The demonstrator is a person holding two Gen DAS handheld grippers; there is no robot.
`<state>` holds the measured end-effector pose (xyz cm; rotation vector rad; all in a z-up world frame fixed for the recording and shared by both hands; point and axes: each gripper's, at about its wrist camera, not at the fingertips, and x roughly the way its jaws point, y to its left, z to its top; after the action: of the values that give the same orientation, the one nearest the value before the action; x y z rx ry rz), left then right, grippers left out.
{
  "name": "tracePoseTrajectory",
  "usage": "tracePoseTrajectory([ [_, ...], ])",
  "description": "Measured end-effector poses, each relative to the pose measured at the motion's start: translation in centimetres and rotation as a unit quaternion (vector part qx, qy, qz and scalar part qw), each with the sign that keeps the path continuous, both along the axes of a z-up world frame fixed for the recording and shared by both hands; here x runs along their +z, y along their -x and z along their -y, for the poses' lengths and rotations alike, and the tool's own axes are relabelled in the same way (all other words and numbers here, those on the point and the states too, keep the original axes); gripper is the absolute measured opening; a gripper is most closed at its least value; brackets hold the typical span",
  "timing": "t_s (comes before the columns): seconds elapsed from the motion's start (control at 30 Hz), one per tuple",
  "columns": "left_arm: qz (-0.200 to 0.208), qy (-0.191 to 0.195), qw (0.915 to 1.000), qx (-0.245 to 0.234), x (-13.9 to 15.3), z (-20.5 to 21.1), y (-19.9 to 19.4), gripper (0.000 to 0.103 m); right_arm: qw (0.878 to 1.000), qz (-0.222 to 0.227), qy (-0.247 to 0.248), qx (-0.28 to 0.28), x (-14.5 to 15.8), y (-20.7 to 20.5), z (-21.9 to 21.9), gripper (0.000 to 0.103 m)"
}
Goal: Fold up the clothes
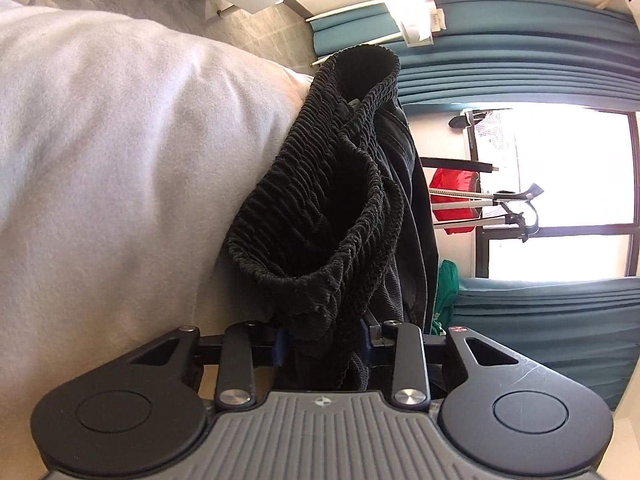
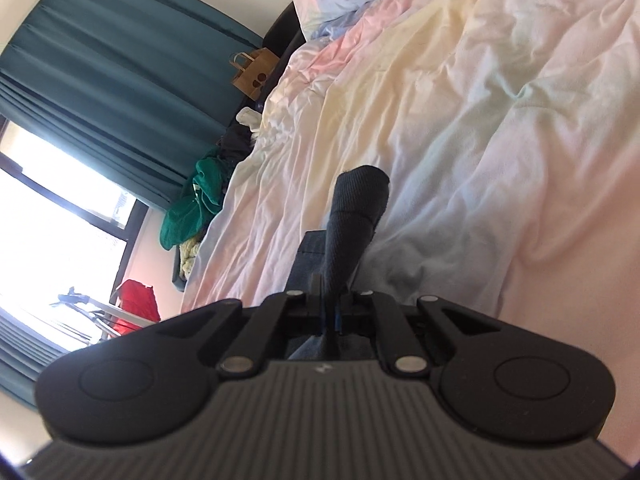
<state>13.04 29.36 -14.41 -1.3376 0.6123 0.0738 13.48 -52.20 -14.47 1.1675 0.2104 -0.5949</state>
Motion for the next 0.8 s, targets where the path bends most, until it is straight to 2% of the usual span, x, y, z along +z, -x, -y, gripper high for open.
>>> tracePoseTrajectory([
  [0.13, 0.033, -0.047, 0.9983, 0.01, 3.1, -0.3, 1.7, 0.021, 1.0, 0.006, 0.004, -0.017, 0.7, 1.4, 0.1, 0.007],
  [0.43, 0.057, -0.11, 0.9915, 0.039, 10.8, -4.5, 6.2, 0.017, 0.998, 0.027, 0.013, -0.06, 1.1, 4.3, 0.7, 0.006],
  [0.5, 0.058, -0.115, 0.9908, 0.041, 12.6, -5.8, 6.7, 0.017, 0.997, 0.03, 0.026, -0.066, 1.4, 4.6, 0.5, 0.006],
  [0.67, 0.044, -0.108, 0.9928, 0.026, 14.9, -7.6, 7.3, 0.017, 0.99, 0.045, 0.113, -0.066, 3.8, 4.9, -0.8, 0.006],
  [0.8, 0.03, -0.118, 0.9924, 0.019, 15.2, -9.1, 8.2, 0.017, 0.994, 0.008, 0.075, -0.082, 3.1, 6.1, -0.2, 0.006],
])
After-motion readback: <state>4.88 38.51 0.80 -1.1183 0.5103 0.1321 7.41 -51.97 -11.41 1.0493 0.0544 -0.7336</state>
